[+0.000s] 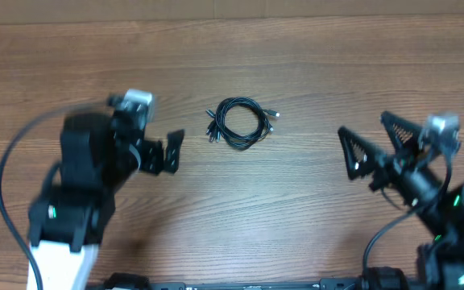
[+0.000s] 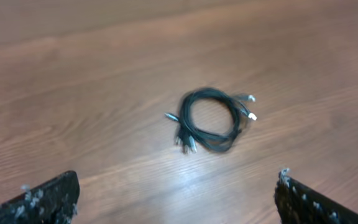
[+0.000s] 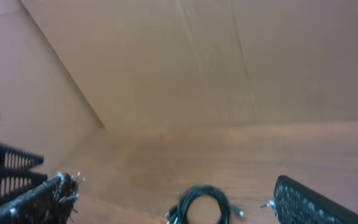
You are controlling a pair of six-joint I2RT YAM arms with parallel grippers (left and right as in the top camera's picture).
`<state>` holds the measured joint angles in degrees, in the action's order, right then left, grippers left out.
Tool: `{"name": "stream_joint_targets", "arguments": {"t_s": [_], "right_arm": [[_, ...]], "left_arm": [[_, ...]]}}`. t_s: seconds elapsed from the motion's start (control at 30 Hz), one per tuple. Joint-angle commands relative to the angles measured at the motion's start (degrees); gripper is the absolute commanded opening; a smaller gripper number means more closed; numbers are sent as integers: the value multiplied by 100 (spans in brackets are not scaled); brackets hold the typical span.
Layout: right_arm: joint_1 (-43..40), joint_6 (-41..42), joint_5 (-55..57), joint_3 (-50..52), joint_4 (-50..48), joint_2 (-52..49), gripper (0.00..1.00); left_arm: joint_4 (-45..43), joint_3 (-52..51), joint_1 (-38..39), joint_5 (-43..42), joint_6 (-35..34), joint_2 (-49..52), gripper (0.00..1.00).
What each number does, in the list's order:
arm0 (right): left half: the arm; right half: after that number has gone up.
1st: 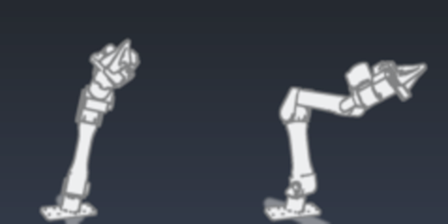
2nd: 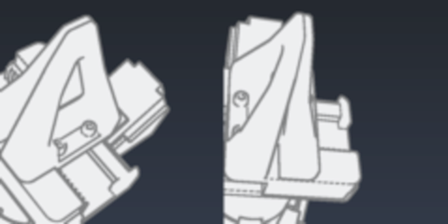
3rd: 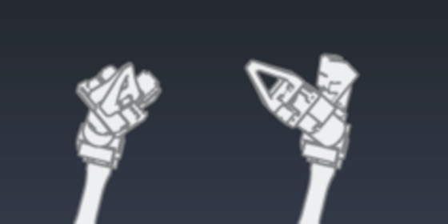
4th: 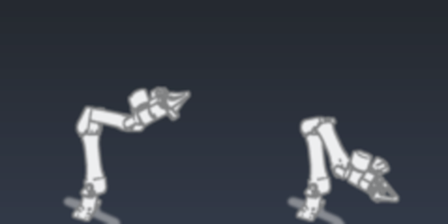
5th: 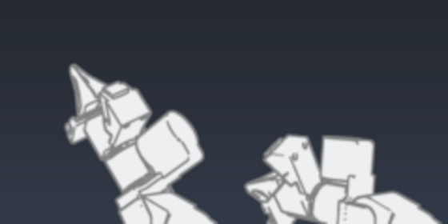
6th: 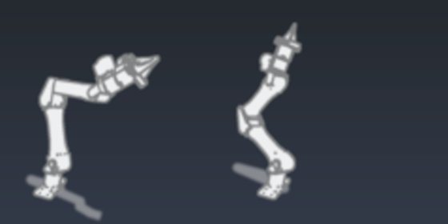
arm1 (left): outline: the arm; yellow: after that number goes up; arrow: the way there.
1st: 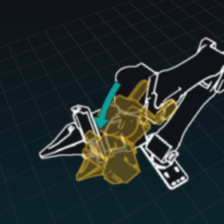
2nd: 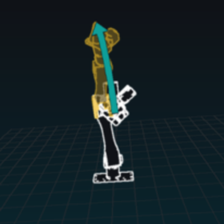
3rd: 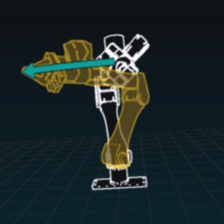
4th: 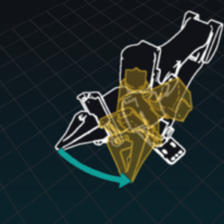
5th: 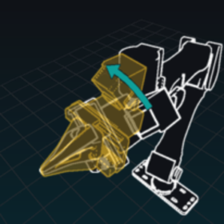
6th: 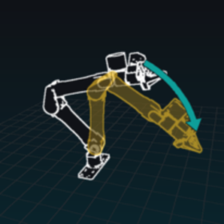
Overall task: Untangle cables
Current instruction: 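Move the left gripper over the black cable bundle, right gripper forward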
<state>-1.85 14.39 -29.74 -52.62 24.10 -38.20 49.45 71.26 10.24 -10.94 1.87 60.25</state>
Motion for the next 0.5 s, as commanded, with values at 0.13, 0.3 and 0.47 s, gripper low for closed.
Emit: {"name": "stream_joint_targets", "arguments": {"t_s": [0.13,0.3,0.47], "right_arm": [[-4,-1062,428,-2667,2218,-2162,100],[-4,-966,199,-3401,3115,-3178,100],[-4,-1038,-656,-3394,3307,-3692,100]], "left_arm": [[2074,3550,1073,1657,103,1982,100],[3729,4937,1193,2435,-101,3193,100],[3915,4957,1191,1558,-101,3869,100]]}}
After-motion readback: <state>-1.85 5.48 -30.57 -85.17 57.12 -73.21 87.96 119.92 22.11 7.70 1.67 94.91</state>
